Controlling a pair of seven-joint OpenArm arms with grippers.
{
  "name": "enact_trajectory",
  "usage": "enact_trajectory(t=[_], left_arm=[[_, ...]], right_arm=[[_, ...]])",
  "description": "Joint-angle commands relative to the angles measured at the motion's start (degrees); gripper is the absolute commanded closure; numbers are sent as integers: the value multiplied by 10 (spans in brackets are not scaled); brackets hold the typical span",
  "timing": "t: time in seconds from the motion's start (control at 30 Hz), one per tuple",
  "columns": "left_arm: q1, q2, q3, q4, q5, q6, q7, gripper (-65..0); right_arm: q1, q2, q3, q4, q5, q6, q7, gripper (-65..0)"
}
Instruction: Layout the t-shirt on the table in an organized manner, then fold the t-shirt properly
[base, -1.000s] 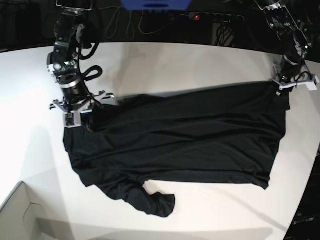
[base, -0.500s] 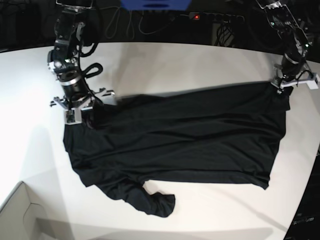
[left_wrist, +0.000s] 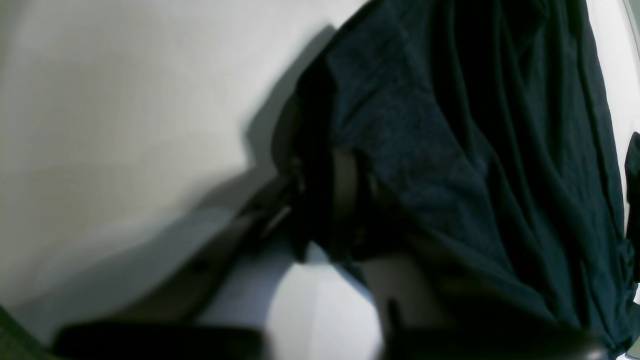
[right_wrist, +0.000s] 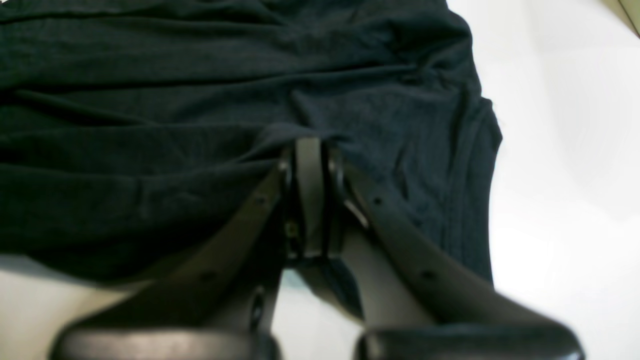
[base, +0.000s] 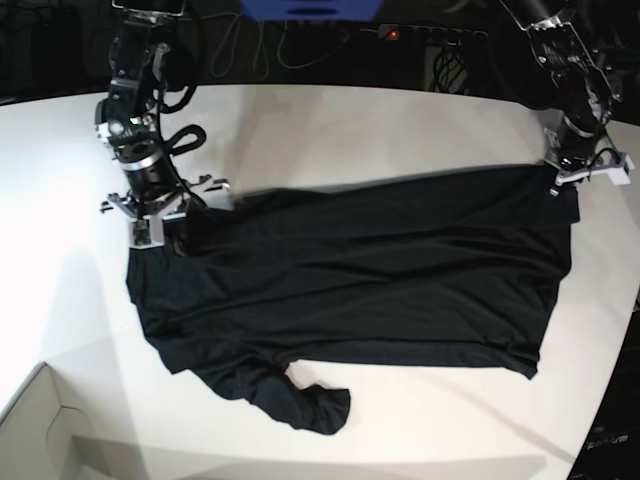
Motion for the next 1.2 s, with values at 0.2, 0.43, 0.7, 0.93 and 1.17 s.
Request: enact_trajectory(t=[0.2, 0.43, 0.7, 0.93, 1.17], left_arm=[[-2, -24, -1, 43, -9, -3, -2, 0], [-3, -29, -1, 75, -9, -3, -1, 0], [-2, -30, -4, 79, -10, -3, -1, 0], [-1, -31, -4, 79, -10, -3, -1, 0], [2, -31, -4, 78, -6, -3, -1, 0]], right_arm=[[30, 21, 2, 24, 6, 0, -69, -172], [-31, -6, 2, 110, 10, 0, -69, -321], [-107, -57, -51, 99, 10, 0, -68, -336], [-95, -59, -100, 31, 10, -2, -67, -337], [-65, -59, -104, -21, 10, -3, -67, -338]])
